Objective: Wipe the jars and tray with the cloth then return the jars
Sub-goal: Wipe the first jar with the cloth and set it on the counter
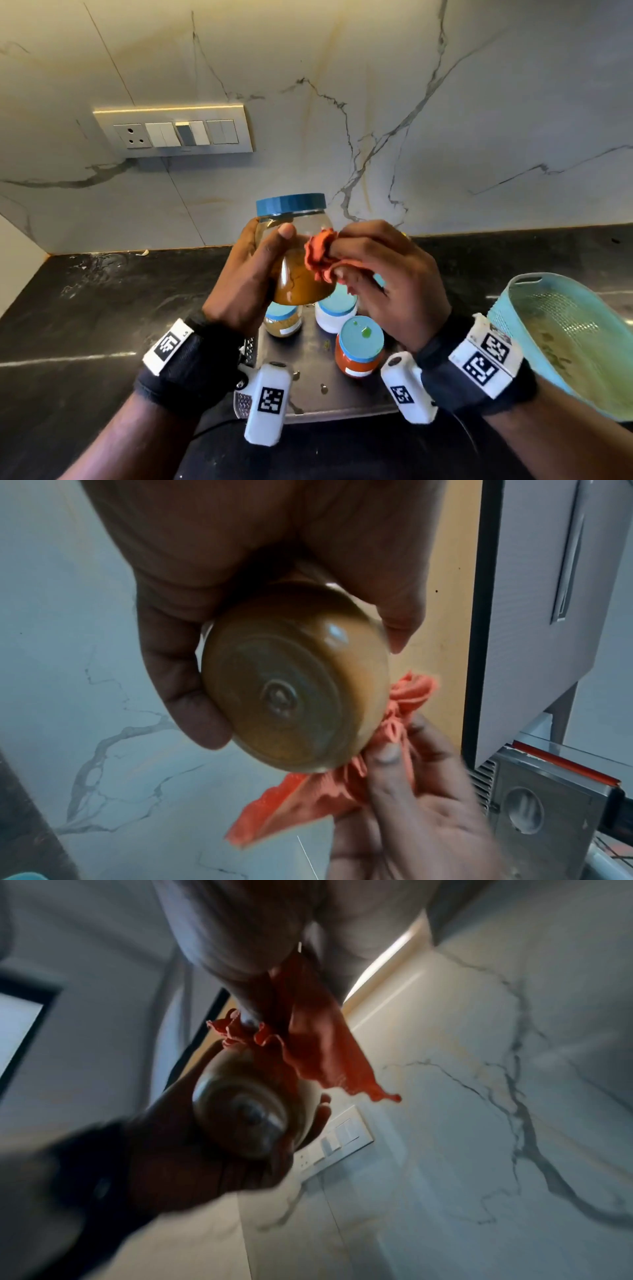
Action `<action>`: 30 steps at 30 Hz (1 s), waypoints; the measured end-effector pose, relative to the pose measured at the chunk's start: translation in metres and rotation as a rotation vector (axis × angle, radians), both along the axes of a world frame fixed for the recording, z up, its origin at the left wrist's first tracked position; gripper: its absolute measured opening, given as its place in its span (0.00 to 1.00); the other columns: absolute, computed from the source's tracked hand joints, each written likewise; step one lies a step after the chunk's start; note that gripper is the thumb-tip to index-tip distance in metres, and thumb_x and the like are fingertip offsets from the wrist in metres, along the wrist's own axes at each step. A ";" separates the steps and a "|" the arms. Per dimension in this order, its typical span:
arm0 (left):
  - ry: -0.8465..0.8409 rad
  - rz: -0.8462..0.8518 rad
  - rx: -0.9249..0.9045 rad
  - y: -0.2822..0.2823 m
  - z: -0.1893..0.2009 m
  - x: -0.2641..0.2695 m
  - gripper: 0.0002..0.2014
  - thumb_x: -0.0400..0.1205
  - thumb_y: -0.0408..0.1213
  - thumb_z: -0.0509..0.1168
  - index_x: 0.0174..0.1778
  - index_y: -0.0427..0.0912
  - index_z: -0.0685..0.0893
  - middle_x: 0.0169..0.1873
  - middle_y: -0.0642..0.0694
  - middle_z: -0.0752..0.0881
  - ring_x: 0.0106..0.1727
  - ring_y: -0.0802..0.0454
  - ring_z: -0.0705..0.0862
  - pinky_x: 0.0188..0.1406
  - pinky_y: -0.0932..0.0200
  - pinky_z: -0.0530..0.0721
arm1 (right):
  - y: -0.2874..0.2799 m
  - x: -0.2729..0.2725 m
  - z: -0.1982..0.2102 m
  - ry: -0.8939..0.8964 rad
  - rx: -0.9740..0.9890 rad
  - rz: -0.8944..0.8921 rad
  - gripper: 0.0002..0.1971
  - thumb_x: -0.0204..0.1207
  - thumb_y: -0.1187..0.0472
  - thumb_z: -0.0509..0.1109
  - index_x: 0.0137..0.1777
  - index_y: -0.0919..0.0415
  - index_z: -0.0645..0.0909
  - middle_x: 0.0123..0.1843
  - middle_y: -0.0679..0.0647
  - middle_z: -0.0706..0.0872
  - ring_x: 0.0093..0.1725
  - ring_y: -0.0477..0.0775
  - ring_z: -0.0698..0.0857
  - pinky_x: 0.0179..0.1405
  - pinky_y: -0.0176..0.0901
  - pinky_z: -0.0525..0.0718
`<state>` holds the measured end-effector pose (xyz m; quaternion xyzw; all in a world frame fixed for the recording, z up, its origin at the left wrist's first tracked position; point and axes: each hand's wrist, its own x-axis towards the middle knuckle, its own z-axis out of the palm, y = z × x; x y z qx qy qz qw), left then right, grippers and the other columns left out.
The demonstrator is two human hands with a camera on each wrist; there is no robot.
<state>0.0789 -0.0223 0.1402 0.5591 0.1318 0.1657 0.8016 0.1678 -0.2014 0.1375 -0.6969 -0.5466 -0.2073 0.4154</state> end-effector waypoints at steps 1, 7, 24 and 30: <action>0.001 -0.014 0.002 -0.001 -0.001 0.000 0.41 0.73 0.55 0.73 0.74 0.28 0.72 0.65 0.19 0.80 0.67 0.22 0.83 0.67 0.19 0.79 | 0.003 0.007 0.004 0.094 0.055 -0.022 0.09 0.79 0.69 0.74 0.58 0.66 0.89 0.55 0.58 0.88 0.56 0.54 0.87 0.59 0.43 0.85; -0.037 -0.049 -0.038 0.000 -0.001 0.000 0.47 0.70 0.57 0.80 0.75 0.27 0.73 0.69 0.19 0.79 0.71 0.20 0.80 0.64 0.23 0.83 | 0.005 0.000 -0.001 0.307 0.197 -0.024 0.10 0.79 0.70 0.75 0.59 0.66 0.87 0.54 0.55 0.89 0.56 0.52 0.88 0.57 0.47 0.86; -0.033 -0.025 0.170 -0.007 -0.003 0.003 0.40 0.64 0.65 0.82 0.58 0.36 0.81 0.50 0.39 0.91 0.53 0.43 0.90 0.51 0.45 0.89 | -0.003 0.000 0.005 -0.041 0.050 -0.078 0.09 0.81 0.68 0.74 0.60 0.64 0.90 0.57 0.58 0.89 0.57 0.56 0.88 0.61 0.49 0.86; -0.060 0.030 0.004 -0.013 -0.001 0.009 0.46 0.66 0.61 0.82 0.68 0.31 0.75 0.59 0.23 0.85 0.58 0.30 0.86 0.63 0.25 0.83 | -0.006 -0.011 0.001 -0.079 0.047 -0.030 0.10 0.80 0.71 0.74 0.59 0.66 0.90 0.57 0.59 0.89 0.57 0.58 0.88 0.65 0.46 0.84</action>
